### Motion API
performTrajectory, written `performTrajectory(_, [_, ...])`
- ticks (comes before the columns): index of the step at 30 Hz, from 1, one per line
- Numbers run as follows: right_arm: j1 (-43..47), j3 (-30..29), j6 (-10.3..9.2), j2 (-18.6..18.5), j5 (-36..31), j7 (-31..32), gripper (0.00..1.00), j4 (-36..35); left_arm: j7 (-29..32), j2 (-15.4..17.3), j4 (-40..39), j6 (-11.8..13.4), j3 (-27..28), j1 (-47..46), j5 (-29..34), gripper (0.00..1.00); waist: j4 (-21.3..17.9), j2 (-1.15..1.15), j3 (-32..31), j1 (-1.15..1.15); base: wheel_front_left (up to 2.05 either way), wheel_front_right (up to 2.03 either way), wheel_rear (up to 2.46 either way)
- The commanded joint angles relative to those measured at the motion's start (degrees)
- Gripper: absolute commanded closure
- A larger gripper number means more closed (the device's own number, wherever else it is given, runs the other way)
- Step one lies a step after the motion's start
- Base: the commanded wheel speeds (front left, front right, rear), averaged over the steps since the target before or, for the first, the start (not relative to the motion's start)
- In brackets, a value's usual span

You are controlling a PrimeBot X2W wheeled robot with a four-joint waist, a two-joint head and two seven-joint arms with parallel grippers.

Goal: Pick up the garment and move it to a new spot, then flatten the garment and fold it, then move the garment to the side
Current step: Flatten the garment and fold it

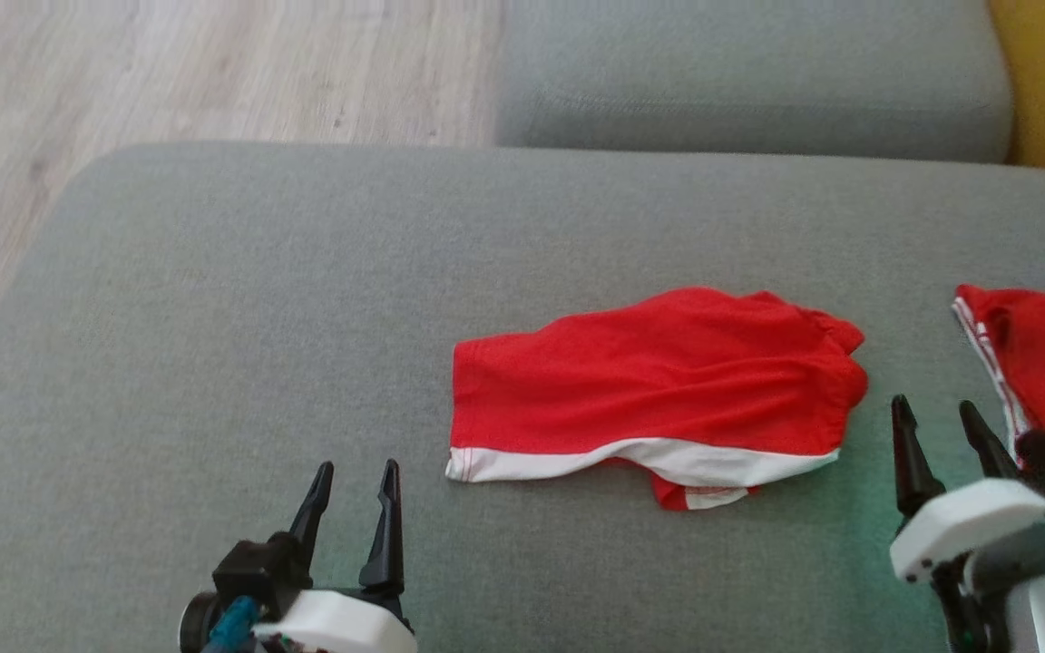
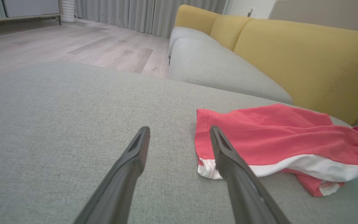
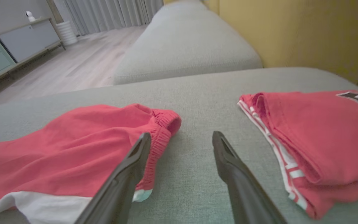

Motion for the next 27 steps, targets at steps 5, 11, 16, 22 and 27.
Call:
performTrajectory(5, [4.2,2.0,0.39,0.7,-1.9,-1.7,0.0,-9.7,-0.2,0.9,-2.3,0.2,1.8,-1.0,0.2,0.0,-1.4,0.0,-2.2,0.0,0.0,0.0,0.0])
performTrajectory(11, [8.4,3.5,0.39,1.0,-1.6,-3.7,0.0,-13.3,0.1,1.2,-3.1,0.6,1.6,-0.4,0.0,0.0,-1.5,0.0,-3.0,0.0,0.0,0.0,0.0])
performTrajectory(16, [9.4,5.1,0.39,1.1,-0.2,-5.6,0.0,-13.2,0.1,1.4,-3.7,0.8,1.4,0.4,-0.2,0.0,-1.5,0.0,-3.4,0.0,0.0,0.0,0.0])
performTrajectory(22, [9.3,6.3,0.39,1.1,-0.5,-6.4,0.0,-12.6,0.4,1.6,-4.2,0.9,1.2,0.5,-0.3,0.0,-1.2,0.0,-3.7,0.0,0.0,0.0,0.0])
performTrajectory(27, [9.1,6.8,0.39,1.1,-0.4,-6.6,0.0,-12.5,0.6,1.8,-4.5,1.2,1.2,0.4,-0.3,0.0,-1.1,0.0,-3.8,0.0,0.0,0.0,0.0])
